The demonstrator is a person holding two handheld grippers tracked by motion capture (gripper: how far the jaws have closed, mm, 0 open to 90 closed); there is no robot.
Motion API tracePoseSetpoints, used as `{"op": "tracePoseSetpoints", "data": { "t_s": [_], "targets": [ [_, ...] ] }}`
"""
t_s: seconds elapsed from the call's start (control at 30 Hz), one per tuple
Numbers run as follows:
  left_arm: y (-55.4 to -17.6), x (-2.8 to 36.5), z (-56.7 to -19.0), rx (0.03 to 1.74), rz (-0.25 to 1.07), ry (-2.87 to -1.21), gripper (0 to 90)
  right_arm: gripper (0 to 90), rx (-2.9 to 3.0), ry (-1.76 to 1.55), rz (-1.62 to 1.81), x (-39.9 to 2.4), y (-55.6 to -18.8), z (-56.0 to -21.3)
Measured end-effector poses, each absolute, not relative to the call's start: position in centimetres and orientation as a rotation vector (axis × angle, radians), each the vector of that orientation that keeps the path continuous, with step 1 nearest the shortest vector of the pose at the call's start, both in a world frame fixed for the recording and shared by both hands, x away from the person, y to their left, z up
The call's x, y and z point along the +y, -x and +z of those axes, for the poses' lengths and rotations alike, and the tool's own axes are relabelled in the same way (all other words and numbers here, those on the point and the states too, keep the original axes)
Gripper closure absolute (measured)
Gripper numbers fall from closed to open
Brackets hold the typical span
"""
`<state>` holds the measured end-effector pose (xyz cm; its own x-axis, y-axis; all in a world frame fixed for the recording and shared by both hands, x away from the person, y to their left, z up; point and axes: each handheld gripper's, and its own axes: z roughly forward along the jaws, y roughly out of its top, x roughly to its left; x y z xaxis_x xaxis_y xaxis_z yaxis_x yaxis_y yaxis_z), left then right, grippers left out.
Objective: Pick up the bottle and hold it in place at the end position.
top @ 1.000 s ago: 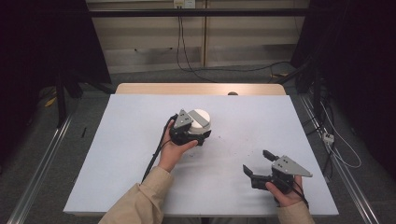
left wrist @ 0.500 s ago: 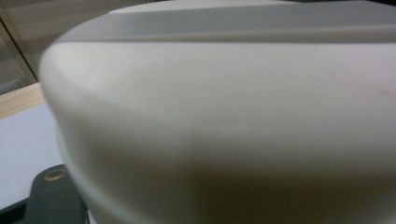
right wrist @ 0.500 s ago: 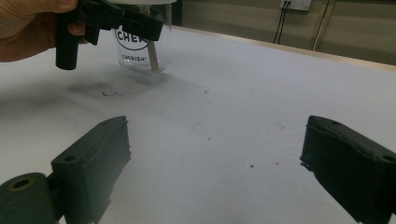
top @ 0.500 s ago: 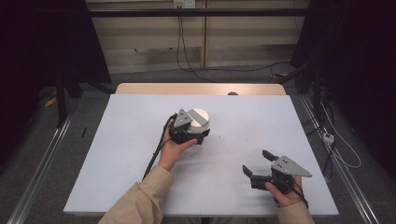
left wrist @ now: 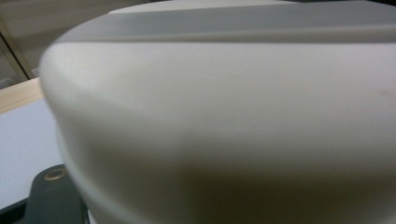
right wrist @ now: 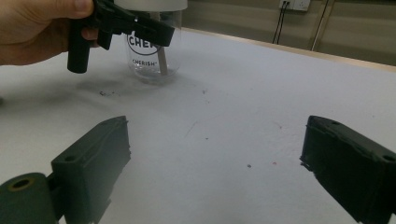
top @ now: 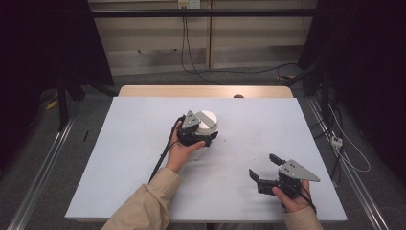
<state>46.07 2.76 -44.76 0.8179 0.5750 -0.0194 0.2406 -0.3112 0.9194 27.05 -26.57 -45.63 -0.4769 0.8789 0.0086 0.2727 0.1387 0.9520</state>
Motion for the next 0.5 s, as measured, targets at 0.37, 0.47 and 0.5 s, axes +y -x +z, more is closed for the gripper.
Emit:
{"op": "tracePoseSetpoints", "data": {
  "t_s": [0.37, 0.47, 0.5],
  "targets": [
    [-46.23, 2.63, -45.34, 0.575, 0.39, -1.914, 18.5, 7.4, 1.847, -1.098, 1.347, -26.44, -27.16, -45.67],
    [-46.15, 2.75, -45.38, 0.578, 0.386, -1.916, 18.5, 7.3, 1.848, -1.098, 1.347, -26.41, -27.15, -45.66],
    [-46.15, 2.81, -45.42, 0.577, 0.388, -1.913, 18.5, 7.3, 1.85, -1.098, 1.344, -26.39, -27.13, -45.67]
  ]
}}
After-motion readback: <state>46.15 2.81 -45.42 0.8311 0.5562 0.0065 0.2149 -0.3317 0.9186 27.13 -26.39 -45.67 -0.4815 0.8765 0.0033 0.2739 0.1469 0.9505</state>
